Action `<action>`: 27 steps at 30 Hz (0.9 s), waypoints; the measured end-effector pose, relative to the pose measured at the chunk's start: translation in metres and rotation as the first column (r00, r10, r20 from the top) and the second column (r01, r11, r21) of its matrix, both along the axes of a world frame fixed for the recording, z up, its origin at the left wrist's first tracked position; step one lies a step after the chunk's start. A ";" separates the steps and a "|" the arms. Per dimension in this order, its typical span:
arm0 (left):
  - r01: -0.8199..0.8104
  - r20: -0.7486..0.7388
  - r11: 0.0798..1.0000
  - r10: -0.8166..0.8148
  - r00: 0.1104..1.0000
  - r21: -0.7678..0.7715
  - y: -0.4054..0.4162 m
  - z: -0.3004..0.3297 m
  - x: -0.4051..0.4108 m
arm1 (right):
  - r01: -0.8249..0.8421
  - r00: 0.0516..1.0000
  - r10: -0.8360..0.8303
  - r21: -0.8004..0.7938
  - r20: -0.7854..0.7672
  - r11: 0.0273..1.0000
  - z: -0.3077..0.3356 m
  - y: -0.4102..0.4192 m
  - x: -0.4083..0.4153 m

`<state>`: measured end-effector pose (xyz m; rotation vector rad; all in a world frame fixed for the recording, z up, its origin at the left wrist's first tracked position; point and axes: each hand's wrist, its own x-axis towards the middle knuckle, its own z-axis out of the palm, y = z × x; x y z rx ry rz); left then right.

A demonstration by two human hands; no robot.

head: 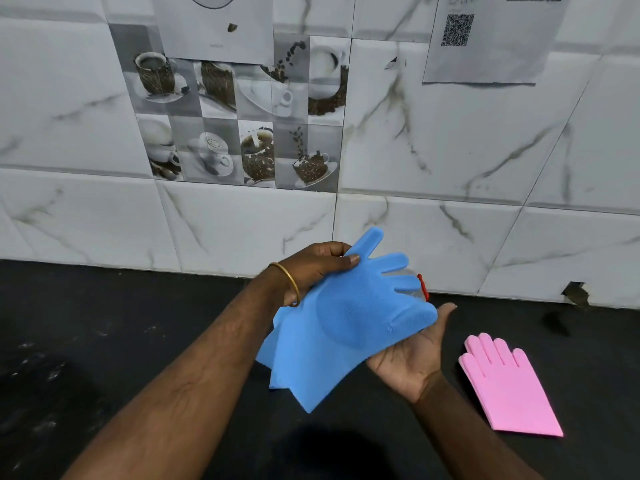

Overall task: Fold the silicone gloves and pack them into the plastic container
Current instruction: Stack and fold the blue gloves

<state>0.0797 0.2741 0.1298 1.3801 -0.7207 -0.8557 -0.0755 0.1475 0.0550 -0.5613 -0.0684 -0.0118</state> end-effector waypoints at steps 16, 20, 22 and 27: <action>-0.407 -0.289 0.890 0.453 0.843 0.207 0.002 -0.078 -0.009 | 0.193 0.967 -0.185 0.027 -0.173 0.981 0.079 -0.019 -0.001; -0.121 -0.780 0.993 0.088 0.619 0.016 0.002 -0.133 -0.037 | 0.226 0.965 -0.214 0.068 -0.153 0.972 0.096 -0.026 0.000; -0.160 -0.843 0.974 -0.051 0.536 -0.161 -0.002 -0.135 -0.049 | 0.267 0.953 -0.253 0.065 -0.163 0.962 0.093 -0.033 -0.003; -0.309 -0.725 0.937 0.099 0.681 -0.162 0.011 -0.124 -0.044 | 0.364 0.917 -0.342 0.081 -0.203 0.928 0.048 -0.067 -0.022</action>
